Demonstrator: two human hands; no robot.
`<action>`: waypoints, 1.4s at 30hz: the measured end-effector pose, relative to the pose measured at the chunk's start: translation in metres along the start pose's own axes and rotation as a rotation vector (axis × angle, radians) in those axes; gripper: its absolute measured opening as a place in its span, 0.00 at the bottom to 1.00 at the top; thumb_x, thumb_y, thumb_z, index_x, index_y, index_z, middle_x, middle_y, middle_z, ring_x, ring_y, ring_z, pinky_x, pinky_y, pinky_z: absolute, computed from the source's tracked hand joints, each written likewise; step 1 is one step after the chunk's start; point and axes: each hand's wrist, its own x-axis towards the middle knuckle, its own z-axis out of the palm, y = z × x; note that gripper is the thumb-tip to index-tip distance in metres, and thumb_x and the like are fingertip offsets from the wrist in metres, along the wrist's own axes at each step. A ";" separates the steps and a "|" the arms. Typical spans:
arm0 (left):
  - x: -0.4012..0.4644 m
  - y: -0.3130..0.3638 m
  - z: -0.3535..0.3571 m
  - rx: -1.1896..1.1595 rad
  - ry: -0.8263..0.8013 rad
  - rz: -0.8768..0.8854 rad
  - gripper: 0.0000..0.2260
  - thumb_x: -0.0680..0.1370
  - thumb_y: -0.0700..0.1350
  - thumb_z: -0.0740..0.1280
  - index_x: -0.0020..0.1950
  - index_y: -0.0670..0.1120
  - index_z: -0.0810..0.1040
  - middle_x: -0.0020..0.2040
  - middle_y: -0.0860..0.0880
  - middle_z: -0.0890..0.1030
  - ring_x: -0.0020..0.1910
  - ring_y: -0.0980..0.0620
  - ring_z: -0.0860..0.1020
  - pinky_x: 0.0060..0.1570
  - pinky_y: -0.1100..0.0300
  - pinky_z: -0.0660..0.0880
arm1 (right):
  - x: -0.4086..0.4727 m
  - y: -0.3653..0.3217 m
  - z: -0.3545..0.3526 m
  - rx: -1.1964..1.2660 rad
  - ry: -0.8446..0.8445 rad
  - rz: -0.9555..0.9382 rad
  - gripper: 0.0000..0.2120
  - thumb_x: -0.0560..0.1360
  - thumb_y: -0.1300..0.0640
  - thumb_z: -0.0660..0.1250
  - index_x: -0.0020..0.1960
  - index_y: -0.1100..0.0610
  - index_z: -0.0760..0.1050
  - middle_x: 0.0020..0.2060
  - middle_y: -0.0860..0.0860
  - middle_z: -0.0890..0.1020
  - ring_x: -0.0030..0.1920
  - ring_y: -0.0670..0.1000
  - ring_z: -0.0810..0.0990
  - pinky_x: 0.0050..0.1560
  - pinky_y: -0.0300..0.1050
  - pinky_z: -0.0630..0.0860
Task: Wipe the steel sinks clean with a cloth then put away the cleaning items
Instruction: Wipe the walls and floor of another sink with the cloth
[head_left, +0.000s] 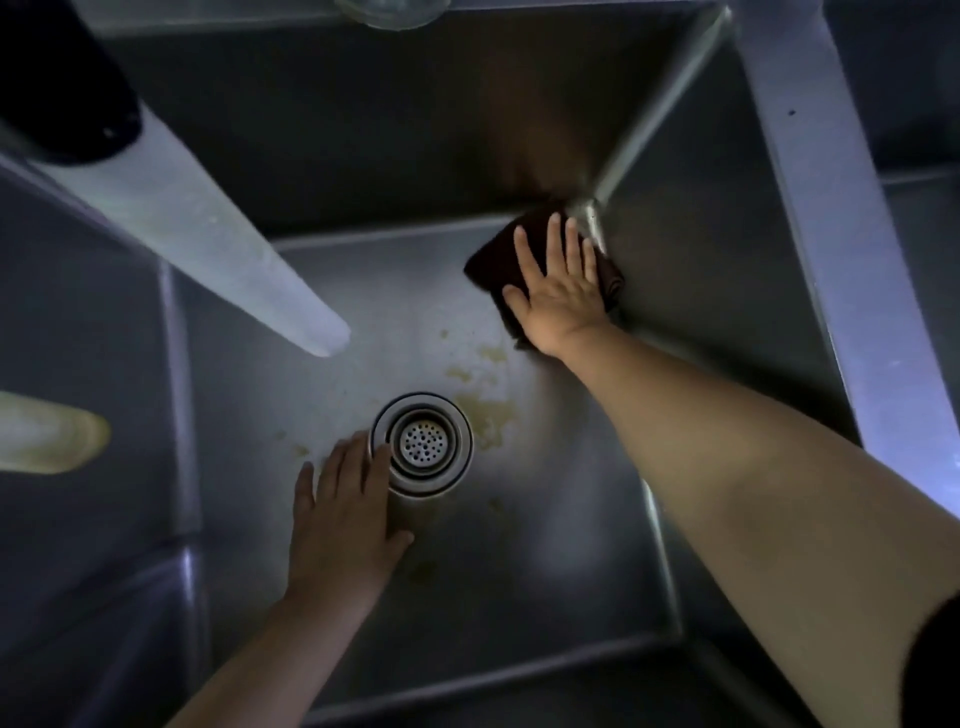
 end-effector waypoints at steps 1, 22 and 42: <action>-0.002 -0.003 0.000 0.003 -0.002 -0.008 0.42 0.73 0.62 0.64 0.77 0.50 0.44 0.78 0.48 0.47 0.77 0.48 0.46 0.73 0.47 0.44 | -0.009 -0.001 0.001 -0.008 0.003 -0.039 0.33 0.78 0.40 0.48 0.77 0.49 0.39 0.76 0.60 0.41 0.75 0.60 0.37 0.73 0.55 0.35; -0.044 -0.073 0.000 0.137 -0.158 -0.146 0.48 0.70 0.60 0.69 0.77 0.43 0.42 0.78 0.44 0.47 0.76 0.44 0.49 0.73 0.45 0.50 | -0.166 -0.054 0.026 -0.014 -0.107 -0.268 0.37 0.75 0.36 0.54 0.77 0.52 0.48 0.76 0.61 0.48 0.75 0.63 0.44 0.72 0.57 0.37; -0.043 -0.081 0.011 0.076 -0.165 -0.109 0.38 0.76 0.44 0.65 0.76 0.37 0.43 0.77 0.37 0.46 0.76 0.39 0.49 0.73 0.49 0.50 | -0.061 -0.237 0.009 0.075 0.006 -0.205 0.37 0.76 0.36 0.50 0.77 0.53 0.44 0.76 0.63 0.47 0.75 0.64 0.44 0.72 0.60 0.39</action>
